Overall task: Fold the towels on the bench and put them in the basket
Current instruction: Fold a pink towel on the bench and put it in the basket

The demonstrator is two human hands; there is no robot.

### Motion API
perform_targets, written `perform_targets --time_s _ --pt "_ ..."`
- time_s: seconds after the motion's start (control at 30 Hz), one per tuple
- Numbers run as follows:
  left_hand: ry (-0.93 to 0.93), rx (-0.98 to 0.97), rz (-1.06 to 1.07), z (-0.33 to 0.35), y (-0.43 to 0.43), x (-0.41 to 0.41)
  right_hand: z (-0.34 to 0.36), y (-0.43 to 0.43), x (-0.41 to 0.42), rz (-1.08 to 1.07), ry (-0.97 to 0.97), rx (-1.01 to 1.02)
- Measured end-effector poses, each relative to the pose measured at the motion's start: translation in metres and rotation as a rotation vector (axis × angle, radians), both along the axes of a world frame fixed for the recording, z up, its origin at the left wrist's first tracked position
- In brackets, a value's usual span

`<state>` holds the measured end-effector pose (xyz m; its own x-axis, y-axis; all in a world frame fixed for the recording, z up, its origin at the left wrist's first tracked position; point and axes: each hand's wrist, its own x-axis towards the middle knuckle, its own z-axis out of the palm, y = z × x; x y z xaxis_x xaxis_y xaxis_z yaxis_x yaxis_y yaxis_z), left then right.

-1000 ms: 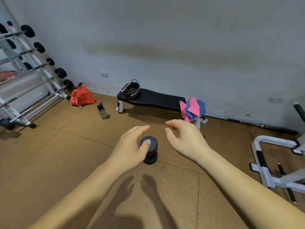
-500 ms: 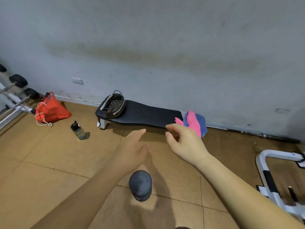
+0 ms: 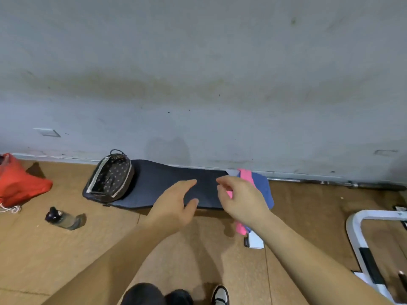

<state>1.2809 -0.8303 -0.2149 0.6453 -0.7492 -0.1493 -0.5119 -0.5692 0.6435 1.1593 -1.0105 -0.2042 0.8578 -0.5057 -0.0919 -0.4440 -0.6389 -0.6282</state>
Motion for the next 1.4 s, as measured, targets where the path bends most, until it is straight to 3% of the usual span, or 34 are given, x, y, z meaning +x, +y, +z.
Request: perform_targets --time_s 0.1,0.23,0.5,0.73,1.0,1.1,1.23,1.3,1.4 --pt "-0.013 -0.036 -0.017 -0.009 -0.038 0.057 -0.014 -0.032 0.056 -0.007 0.059 -0.043" --pt "0.027 0.018 -0.086 -0.038 -0.078 0.133 -0.059 -0.066 0.117 -0.14 0.095 0.063" --pt "0.005 0.08 -0.372 -0.149 -0.165 0.275 -0.175 -0.124 0.223 -0.37 0.177 0.049" --pt "0.136 0.018 -0.383 -0.284 -0.224 0.275 -0.317 -0.185 0.219 -0.515 0.301 0.048" --pt "0.153 -0.065 -0.485 -0.463 -0.274 0.22 -0.505 -0.249 0.168 -0.669 0.507 -0.132" --pt "0.131 -0.133 -0.498 -0.511 -0.285 0.202 -0.555 -0.256 0.155 -0.64 0.414 -0.263" --pt "0.093 -0.217 -0.512 -0.543 -0.289 0.185 -0.564 -0.258 0.143 -0.693 0.24 -0.425" --pt "0.065 -0.263 -0.495 -0.541 -0.279 0.176 -0.551 -0.248 0.136 -0.745 0.156 -0.378" --pt "0.072 -0.296 -0.419 -0.518 -0.254 0.161 -0.517 -0.227 0.134 -0.846 -0.16 -0.201"
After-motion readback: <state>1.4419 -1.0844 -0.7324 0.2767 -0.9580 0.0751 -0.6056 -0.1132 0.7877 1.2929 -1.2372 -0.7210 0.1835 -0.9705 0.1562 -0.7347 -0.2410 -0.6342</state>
